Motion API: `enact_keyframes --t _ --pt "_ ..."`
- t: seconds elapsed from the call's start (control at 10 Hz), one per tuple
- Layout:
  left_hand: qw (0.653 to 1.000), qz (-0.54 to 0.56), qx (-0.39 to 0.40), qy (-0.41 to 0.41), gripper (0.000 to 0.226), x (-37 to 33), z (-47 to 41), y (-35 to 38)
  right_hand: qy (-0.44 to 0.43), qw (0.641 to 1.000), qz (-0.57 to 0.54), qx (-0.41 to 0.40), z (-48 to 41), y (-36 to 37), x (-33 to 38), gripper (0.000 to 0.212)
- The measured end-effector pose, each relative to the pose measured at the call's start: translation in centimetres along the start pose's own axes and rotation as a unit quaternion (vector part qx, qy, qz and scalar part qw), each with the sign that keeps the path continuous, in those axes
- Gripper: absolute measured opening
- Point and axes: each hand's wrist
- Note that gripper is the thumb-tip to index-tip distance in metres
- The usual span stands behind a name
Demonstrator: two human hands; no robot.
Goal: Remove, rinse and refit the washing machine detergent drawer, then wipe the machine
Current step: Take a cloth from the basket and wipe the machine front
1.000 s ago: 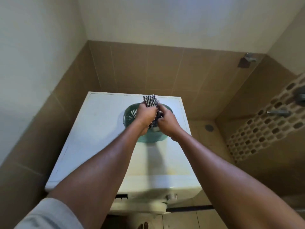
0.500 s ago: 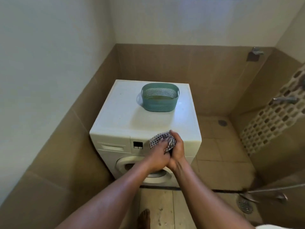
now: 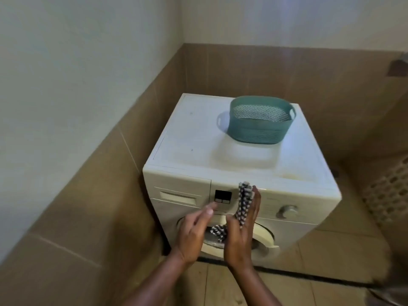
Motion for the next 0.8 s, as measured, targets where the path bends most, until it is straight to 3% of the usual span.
enact_keyframes --t 0.1,0.2,0.3,0.4,0.5,0.6,0.7,0.8 --pt "0.99 -0.026 0.0 0.138 0.031 3.9 -3.1 -2.9 -0.216 0.963 0.153 -0.041 -3.3 4.8 -5.4 0.074" --pt "0.945 -0.161 -0.013 0.285 0.039 7.5 -6.4 -4.5 -0.301 0.903 0.277 -0.136 -7.3 8.9 -10.4 0.079" --pt "0.862 -0.305 -0.058 0.4 0.048 11.3 -8.1 -5.0 -0.291 0.836 0.373 -0.278 -10.2 12.2 -13.1 0.085" --pt "0.8 -0.353 -0.138 0.466 0.052 14.0 -9.3 -5.8 -0.289 0.814 0.36 -0.354 -11.0 15.0 -13.0 0.076" --pt "0.759 -0.356 -0.207 0.504 0.054 15.3 -9.9 -7.4 -0.371 0.799 0.332 -0.339 -10.7 17.3 -12.7 0.074" --pt "0.735 -0.383 -0.261 0.496 0.053 15.4 -9.9 -10.1 -0.478 0.757 0.352 -0.272 -11.0 20.7 -12.4 0.074" --pt "0.744 -0.385 -0.288 0.464 0.049 15.3 -9.7 -12.7 -0.44 0.794 0.336 -0.25 -14.5 24.7 -14.7 0.061" --pt "0.768 -0.363 -0.286 0.443 0.046 15.8 -9.0 -14.5 -0.513 0.782 0.336 -0.106 -13.0 25.3 -16.1 0.06"
Point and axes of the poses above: each hand's wrist, its own z-axis away from the middle knuckle, its own y-axis out of the palm, x = y × z, and after that the axes turned 15 degrees about y, right-handed
